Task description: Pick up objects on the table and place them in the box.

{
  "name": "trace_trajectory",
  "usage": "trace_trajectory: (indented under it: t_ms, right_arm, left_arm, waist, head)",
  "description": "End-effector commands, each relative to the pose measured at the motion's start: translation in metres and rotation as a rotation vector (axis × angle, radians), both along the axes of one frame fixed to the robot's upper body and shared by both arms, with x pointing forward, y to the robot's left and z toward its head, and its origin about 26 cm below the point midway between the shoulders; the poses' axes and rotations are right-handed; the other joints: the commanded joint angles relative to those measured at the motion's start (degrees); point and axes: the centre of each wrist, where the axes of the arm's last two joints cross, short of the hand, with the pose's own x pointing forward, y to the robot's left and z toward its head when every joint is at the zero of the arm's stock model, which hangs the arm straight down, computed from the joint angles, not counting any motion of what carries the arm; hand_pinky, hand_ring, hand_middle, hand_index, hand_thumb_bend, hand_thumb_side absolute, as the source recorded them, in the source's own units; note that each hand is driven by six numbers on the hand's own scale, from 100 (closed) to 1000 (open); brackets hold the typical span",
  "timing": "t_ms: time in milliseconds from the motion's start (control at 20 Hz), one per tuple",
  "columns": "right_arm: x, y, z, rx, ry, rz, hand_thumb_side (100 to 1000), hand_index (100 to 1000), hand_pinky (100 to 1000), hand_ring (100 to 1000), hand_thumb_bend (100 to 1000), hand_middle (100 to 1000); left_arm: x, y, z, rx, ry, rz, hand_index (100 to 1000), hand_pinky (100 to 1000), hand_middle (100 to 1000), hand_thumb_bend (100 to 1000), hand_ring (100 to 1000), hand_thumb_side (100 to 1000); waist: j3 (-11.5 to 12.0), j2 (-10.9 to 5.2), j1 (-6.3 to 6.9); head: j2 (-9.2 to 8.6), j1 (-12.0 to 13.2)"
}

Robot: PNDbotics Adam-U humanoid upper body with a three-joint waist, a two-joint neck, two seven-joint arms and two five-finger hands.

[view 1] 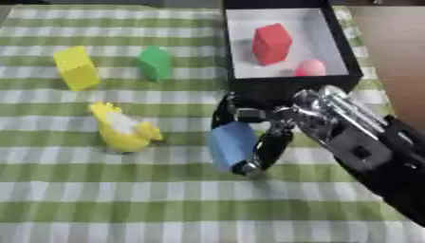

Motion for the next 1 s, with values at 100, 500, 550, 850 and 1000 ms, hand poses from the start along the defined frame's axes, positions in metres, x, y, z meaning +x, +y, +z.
trace_trajectory:
  t_ms: [100,500,550,850,1000]
  right_arm:
    - [-0.015,-0.015,0.039,0.023,-0.009,0.029,109,655,841,658,137,498]
    - [-0.013,-0.054,0.097,0.085,-0.095,-0.009,104,669,840,673,190,517]
    - [-0.014,-0.058,0.105,0.086,-0.117,-0.022,113,674,840,678,203,524]
    - [0.004,-0.079,0.147,0.043,-0.183,-0.136,146,687,836,692,268,545]
    - [0.036,-0.092,0.157,-0.001,-0.231,-0.204,181,694,830,707,336,558]
  left_arm:
    - [-0.002,0.005,0.007,0.027,-0.022,0.012,814,716,783,294,751,624]
    - [-0.003,0.006,0.008,0.033,-0.02,0.017,814,716,783,292,751,623]
    - [-0.003,0.007,0.007,0.034,-0.018,0.017,814,716,783,292,752,623]
    - [-0.003,0.007,0.008,0.04,-0.015,0.016,814,716,783,289,752,623]
    - [-0.003,0.008,0.008,0.042,-0.013,0.017,814,716,781,290,752,622]
  waist:
    - [-0.3,-1.61,-0.66]
    - [-0.6,-1.79,-0.48]
    - [-0.6,-1.79,-0.47]
    - [-0.5,-1.81,-0.4]
    - [-0.5,-1.78,-0.37]
  head:
    - [-0.12,0.4]
    - [-0.12,0.8]
    - [-0.12,0.8]
    - [-0.12,0.5]
    - [-0.12,0.5]
